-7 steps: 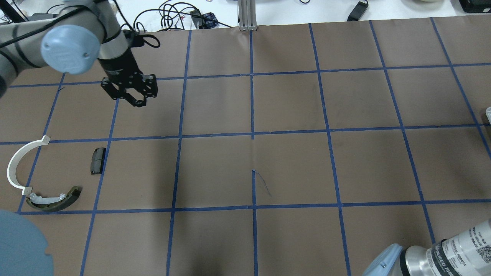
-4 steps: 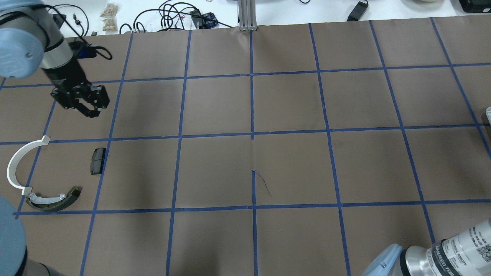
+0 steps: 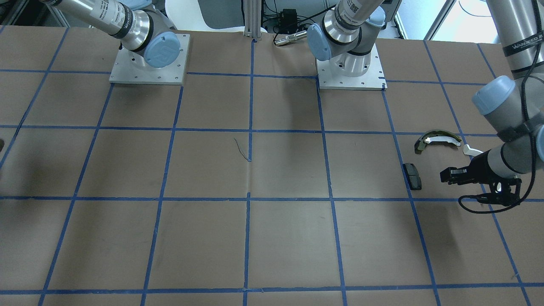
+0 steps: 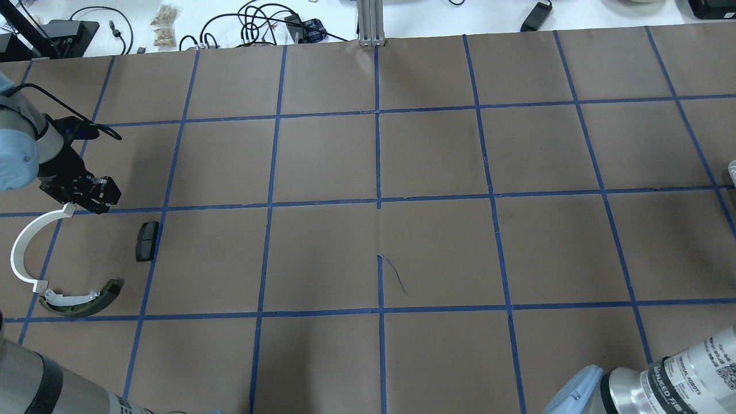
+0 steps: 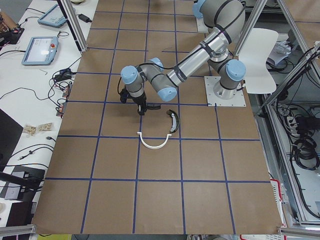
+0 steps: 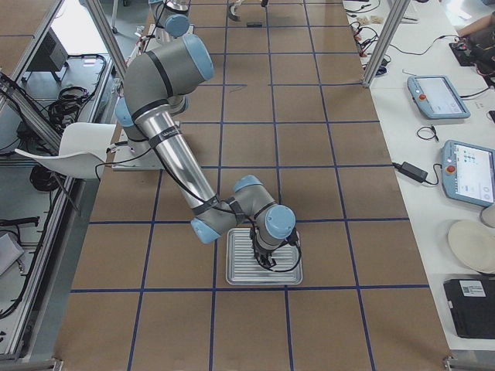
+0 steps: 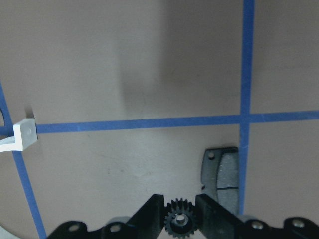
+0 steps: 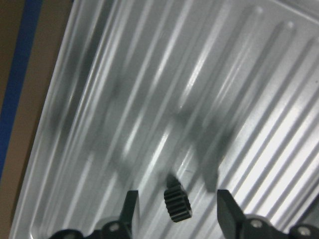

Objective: Place bearing gear from tray to pile

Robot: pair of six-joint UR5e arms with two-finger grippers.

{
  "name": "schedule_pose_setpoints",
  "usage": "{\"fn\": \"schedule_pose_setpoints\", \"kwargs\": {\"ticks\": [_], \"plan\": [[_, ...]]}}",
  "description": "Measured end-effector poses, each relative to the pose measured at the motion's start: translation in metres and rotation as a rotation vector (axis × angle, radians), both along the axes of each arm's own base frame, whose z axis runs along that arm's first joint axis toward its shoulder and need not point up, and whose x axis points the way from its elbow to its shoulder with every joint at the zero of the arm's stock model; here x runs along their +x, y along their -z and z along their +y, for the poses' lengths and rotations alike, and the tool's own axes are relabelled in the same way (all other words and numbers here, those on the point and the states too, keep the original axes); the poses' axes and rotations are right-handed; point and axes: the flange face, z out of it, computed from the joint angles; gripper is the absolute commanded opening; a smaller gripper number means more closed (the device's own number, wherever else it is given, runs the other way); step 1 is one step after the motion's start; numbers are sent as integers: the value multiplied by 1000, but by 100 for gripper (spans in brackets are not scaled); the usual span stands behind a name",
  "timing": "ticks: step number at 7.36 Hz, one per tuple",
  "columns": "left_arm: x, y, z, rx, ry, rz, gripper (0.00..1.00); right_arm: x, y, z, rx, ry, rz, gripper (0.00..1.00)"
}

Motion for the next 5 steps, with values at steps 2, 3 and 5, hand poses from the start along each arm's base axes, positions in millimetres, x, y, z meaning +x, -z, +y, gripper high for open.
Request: {"fn": "schedule_pose_setpoints", "kwargs": {"ticks": [2, 3, 5], "plan": [[0, 19, 10, -19, 6, -11, 100, -1, 1, 1, 15, 5, 9, 36], [1, 20, 10, -25, 9, -15, 100, -1, 1, 2, 16, 7, 9, 21], [0, 7, 9, -33, 10, -23, 100, -1, 2, 2, 18, 11, 8, 0]]}}
